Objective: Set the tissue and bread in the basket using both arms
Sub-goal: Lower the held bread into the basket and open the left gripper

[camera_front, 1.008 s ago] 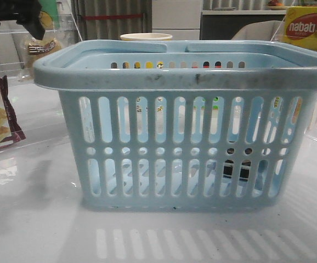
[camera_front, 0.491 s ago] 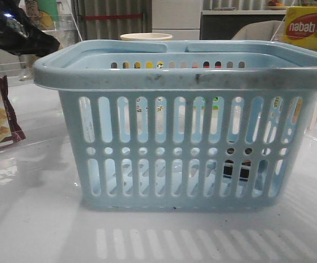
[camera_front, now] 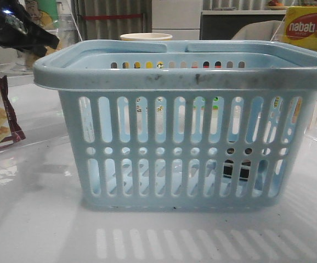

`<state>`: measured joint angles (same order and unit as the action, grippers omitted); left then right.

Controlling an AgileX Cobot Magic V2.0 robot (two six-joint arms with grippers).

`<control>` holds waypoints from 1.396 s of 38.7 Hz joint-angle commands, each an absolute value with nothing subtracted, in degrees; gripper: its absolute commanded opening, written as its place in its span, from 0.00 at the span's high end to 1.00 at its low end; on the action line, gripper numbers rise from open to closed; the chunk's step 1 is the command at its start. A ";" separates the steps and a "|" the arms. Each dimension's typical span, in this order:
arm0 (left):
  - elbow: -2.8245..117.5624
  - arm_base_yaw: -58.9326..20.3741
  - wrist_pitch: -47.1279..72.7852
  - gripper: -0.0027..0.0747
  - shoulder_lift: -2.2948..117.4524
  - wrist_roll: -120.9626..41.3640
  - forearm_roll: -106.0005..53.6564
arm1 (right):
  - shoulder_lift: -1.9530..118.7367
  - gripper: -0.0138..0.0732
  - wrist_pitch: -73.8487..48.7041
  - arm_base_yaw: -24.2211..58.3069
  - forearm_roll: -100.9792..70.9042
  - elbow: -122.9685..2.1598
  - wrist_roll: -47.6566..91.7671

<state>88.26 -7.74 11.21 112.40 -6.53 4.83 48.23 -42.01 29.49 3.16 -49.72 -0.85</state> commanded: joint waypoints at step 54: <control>90.32 -42.99 36.46 0.41 94.98 -6.33 3.17 | 48.05 0.19 -38.39 29.56 4.14 -51.17 -0.47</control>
<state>88.26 -42.52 41.69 98.35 -6.53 4.29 48.23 -42.01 29.49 3.41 -49.72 -0.85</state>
